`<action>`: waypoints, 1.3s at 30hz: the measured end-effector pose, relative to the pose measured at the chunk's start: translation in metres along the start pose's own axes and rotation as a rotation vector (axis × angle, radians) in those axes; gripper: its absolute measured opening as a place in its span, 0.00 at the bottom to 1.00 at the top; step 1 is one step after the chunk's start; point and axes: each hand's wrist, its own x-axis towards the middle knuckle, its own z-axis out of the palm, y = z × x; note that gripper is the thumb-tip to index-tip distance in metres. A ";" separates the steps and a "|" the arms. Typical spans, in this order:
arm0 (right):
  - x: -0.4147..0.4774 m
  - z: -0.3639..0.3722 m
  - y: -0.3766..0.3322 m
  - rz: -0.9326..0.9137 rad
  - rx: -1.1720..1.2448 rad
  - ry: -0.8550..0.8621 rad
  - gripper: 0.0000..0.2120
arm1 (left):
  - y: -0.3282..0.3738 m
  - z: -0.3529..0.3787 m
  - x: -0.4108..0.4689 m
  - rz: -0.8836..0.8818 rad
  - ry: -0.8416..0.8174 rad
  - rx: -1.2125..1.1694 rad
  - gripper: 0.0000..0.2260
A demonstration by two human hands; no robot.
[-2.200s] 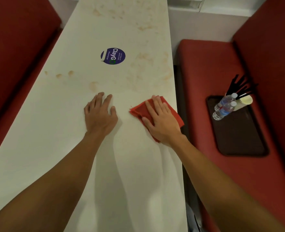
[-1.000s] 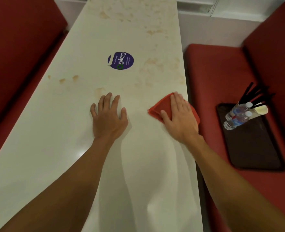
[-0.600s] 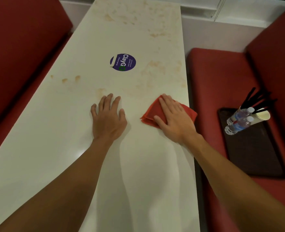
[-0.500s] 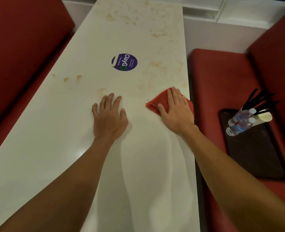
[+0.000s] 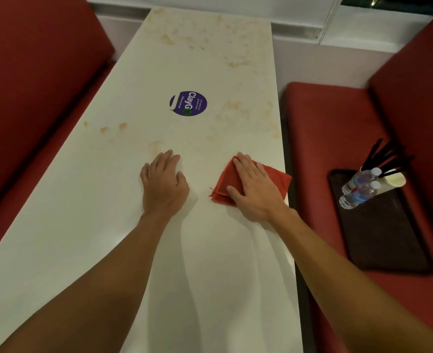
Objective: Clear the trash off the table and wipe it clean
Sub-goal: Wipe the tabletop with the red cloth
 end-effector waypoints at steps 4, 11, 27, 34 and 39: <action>0.006 0.012 -0.034 0.170 -0.064 0.098 0.38 | -0.018 -0.018 0.009 -0.072 0.054 -0.205 0.25; 0.063 0.009 -0.036 0.306 -0.091 0.133 0.37 | -0.091 -0.046 0.020 -0.097 0.108 0.011 0.26; 0.100 0.012 -0.067 0.070 -0.120 0.071 0.36 | -0.091 -0.034 0.024 -0.058 0.077 0.267 0.27; 0.063 0.006 -0.042 0.144 -0.131 0.096 0.37 | -0.089 -0.036 0.026 -0.079 0.052 0.259 0.28; 0.124 0.012 -0.089 0.094 -0.099 0.068 0.36 | -0.092 -0.034 0.025 -0.079 0.064 0.237 0.28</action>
